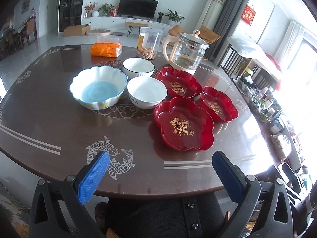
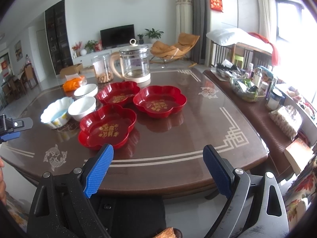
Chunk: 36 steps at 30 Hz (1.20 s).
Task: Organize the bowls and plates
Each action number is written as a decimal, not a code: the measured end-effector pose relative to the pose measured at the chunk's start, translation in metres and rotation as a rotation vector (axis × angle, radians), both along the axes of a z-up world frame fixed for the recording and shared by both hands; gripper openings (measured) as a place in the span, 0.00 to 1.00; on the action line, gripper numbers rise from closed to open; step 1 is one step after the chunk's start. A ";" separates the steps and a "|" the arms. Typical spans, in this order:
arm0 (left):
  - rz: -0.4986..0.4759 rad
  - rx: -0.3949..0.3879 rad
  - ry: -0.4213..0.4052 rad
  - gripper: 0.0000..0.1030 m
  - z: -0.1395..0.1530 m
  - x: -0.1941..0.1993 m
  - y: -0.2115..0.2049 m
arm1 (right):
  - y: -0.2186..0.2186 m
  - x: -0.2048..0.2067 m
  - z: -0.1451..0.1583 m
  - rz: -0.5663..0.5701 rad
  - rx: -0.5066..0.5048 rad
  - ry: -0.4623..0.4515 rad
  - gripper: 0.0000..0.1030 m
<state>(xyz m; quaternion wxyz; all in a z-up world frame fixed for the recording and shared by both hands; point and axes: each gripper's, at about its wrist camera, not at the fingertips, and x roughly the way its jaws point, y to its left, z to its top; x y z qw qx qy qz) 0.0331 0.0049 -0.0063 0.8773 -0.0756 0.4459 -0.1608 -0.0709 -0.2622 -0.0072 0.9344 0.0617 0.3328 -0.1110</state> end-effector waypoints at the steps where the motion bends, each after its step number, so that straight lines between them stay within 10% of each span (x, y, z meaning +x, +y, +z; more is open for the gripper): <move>1: -0.012 0.002 0.020 1.00 -0.003 0.000 -0.001 | 0.000 0.000 0.000 0.000 -0.001 0.000 0.91; 19: 0.066 0.172 -0.079 1.00 -0.001 0.043 0.009 | -0.018 0.054 0.014 0.053 -0.051 -0.041 0.91; 28: -0.011 0.205 0.096 0.90 -0.074 0.108 -0.039 | -0.041 0.180 -0.056 0.242 0.272 0.322 0.91; 34: -0.006 0.254 0.184 0.66 -0.106 0.135 -0.059 | -0.026 0.232 -0.083 0.300 0.293 0.430 0.88; 36: -0.001 0.225 0.222 0.60 -0.115 0.139 -0.059 | -0.023 0.245 -0.093 0.295 0.268 0.465 0.73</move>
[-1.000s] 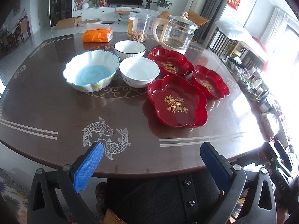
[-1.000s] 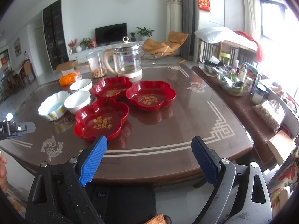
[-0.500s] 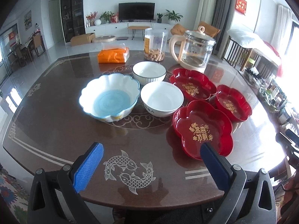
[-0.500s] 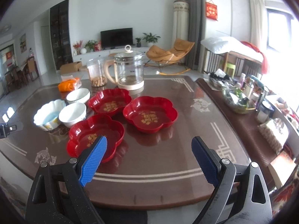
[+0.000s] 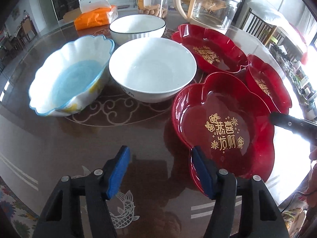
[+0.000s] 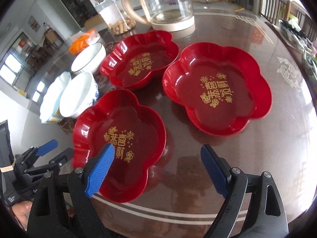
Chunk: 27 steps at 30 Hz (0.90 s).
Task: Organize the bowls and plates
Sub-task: 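Grasp the rim of the nearest red flower plate with the left tool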
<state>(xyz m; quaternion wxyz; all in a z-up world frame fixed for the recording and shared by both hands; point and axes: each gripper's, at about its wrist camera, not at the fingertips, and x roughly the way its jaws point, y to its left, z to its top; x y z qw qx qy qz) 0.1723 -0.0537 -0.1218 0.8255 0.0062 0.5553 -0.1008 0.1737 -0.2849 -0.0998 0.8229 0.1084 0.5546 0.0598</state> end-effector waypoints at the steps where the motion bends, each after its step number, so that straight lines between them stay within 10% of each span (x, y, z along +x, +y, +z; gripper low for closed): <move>1: 0.004 -0.011 0.016 0.59 -0.004 0.001 0.000 | 0.001 0.006 -0.006 0.002 -0.011 0.018 0.61; 3: 0.005 -0.016 0.029 0.57 -0.008 0.001 -0.002 | 0.001 0.015 -0.018 -0.008 -0.018 0.066 0.18; 8: -0.006 -0.073 0.056 0.38 -0.018 0.004 -0.009 | -0.002 0.025 -0.029 -0.025 -0.038 0.073 0.34; 13: -0.037 -0.094 0.041 0.10 -0.015 0.000 -0.022 | 0.002 0.025 -0.030 0.005 -0.019 0.068 0.11; 27: -0.182 -0.150 -0.059 0.10 0.060 -0.073 -0.038 | -0.015 -0.062 0.049 -0.013 0.019 -0.087 0.09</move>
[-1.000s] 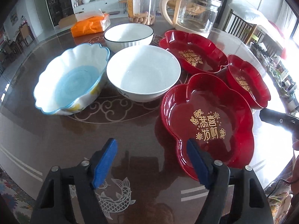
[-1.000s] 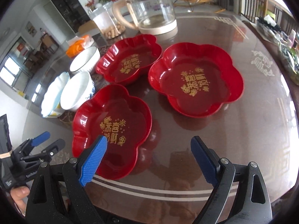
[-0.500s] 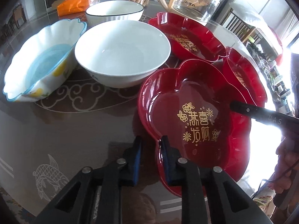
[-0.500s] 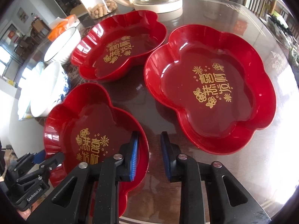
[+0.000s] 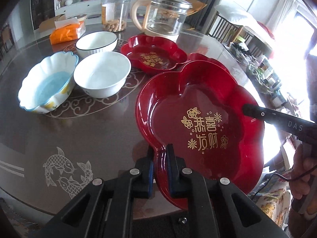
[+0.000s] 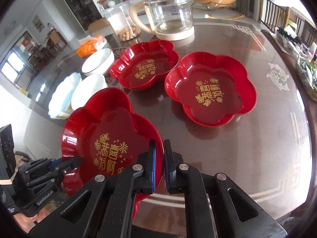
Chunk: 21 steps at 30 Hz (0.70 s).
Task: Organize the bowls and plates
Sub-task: 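Grasp the rim of the nearest red flower plate with the left tool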
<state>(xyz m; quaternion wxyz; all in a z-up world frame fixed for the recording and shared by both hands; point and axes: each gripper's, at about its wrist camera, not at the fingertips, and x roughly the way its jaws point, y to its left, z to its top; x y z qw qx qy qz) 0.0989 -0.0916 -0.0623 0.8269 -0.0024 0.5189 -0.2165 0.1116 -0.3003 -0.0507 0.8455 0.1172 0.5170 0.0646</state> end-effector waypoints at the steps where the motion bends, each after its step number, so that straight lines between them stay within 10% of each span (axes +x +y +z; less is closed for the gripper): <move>1: -0.016 0.003 0.000 0.10 0.001 -0.006 -0.003 | -0.001 -0.007 0.002 -0.012 0.006 0.001 0.09; 10: -0.086 0.065 0.033 0.10 -0.031 -0.029 -0.022 | -0.026 -0.063 -0.030 -0.120 0.080 0.107 0.10; 21: -0.045 0.114 0.037 0.10 -0.068 -0.003 -0.026 | -0.021 -0.032 -0.073 -0.194 0.033 0.111 0.11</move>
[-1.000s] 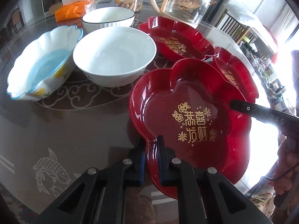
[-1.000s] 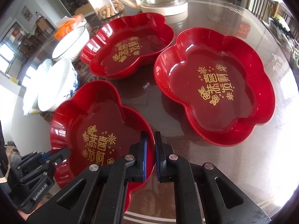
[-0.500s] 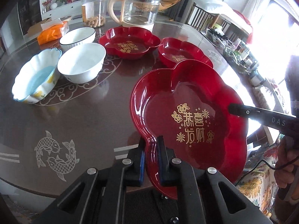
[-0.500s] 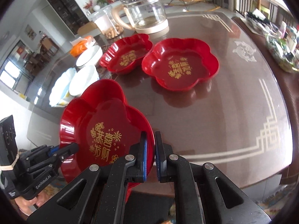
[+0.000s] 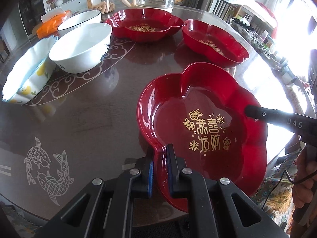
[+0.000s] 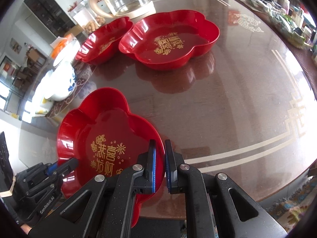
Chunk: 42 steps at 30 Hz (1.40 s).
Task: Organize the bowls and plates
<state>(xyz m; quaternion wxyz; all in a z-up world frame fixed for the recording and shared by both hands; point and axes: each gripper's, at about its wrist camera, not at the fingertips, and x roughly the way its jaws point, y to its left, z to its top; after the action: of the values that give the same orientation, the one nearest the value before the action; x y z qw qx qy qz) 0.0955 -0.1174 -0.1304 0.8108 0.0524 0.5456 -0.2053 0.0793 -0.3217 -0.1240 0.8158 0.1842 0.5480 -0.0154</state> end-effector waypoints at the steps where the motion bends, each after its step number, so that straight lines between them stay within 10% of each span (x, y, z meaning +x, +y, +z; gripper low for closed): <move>1: 0.003 -0.001 -0.005 0.10 -0.002 0.002 0.001 | 0.000 0.002 -0.002 -0.004 0.003 0.002 0.11; 5: 0.024 -0.027 -0.029 0.11 0.002 0.005 0.008 | 0.000 0.005 -0.003 -0.028 0.010 -0.028 0.15; 9: 0.057 -0.020 -0.052 0.11 0.012 0.007 0.020 | -0.010 -0.009 0.016 -0.092 -0.007 -0.119 0.57; 22: 0.153 -0.120 -0.092 0.13 0.037 0.020 0.056 | -0.037 -0.062 0.069 -0.237 -0.153 -0.261 0.63; 24: 0.166 -0.156 -0.105 0.24 0.048 0.018 0.064 | -0.032 -0.066 0.072 -0.234 -0.195 -0.257 0.64; 26: 0.207 -0.206 -0.125 0.73 0.061 0.015 0.076 | -0.028 -0.071 0.073 -0.224 -0.240 -0.256 0.65; 28: 0.263 -0.245 -0.174 0.83 0.076 0.012 0.089 | -0.023 -0.075 0.074 -0.217 -0.277 -0.259 0.65; 35: 0.293 -0.409 -0.170 0.83 0.094 0.007 0.117 | -0.005 -0.090 0.077 -0.236 -0.321 -0.282 0.65; 42: 0.225 -0.224 -0.075 0.84 0.067 -0.009 0.108 | 0.026 -0.103 0.076 -0.221 -0.405 -0.295 0.70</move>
<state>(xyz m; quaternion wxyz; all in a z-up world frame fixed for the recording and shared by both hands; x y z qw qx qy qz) 0.0868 -0.0093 -0.0639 0.8493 -0.0922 0.4910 -0.1706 -0.0233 -0.2961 -0.0477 0.9004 0.0762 0.3857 -0.1865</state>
